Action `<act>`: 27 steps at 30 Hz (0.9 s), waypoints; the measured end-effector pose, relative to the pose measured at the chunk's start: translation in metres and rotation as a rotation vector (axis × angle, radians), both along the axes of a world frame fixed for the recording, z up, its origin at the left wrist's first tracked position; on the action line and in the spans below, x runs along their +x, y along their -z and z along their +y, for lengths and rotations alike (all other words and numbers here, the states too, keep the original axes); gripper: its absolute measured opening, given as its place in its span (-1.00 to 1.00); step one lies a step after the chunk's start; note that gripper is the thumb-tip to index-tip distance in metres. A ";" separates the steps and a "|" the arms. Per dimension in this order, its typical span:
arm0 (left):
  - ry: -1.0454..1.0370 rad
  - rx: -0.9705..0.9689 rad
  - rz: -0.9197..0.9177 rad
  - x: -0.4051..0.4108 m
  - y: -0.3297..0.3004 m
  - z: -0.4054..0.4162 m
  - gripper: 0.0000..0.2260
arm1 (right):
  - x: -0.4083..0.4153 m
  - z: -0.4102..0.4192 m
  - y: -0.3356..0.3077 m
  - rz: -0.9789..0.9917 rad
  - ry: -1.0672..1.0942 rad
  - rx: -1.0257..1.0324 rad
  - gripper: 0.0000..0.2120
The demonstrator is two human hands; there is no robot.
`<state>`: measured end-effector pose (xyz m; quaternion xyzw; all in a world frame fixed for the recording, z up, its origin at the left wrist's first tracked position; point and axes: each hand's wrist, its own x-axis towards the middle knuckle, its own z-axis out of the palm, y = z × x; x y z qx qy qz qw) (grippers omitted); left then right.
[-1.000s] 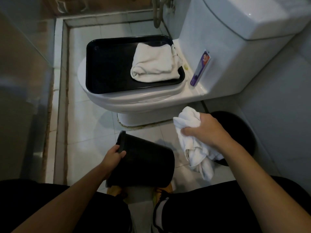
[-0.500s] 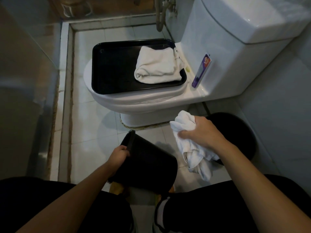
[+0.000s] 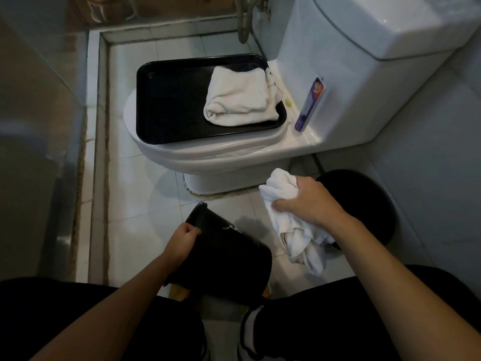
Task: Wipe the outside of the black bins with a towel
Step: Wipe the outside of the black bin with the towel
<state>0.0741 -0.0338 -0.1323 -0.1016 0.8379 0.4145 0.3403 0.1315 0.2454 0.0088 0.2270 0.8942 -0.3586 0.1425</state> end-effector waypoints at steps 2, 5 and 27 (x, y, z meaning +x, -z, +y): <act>0.076 -0.035 0.031 0.005 0.001 0.000 -0.75 | -0.001 0.000 0.002 -0.002 -0.002 -0.002 -0.71; 0.200 -0.030 0.123 0.008 0.004 -0.003 -0.79 | -0.001 0.001 0.005 -0.003 -0.007 -0.014 -0.73; 0.272 -0.092 0.143 -0.007 -0.005 -0.015 -0.93 | -0.003 -0.003 0.005 -0.013 -0.044 0.020 -0.77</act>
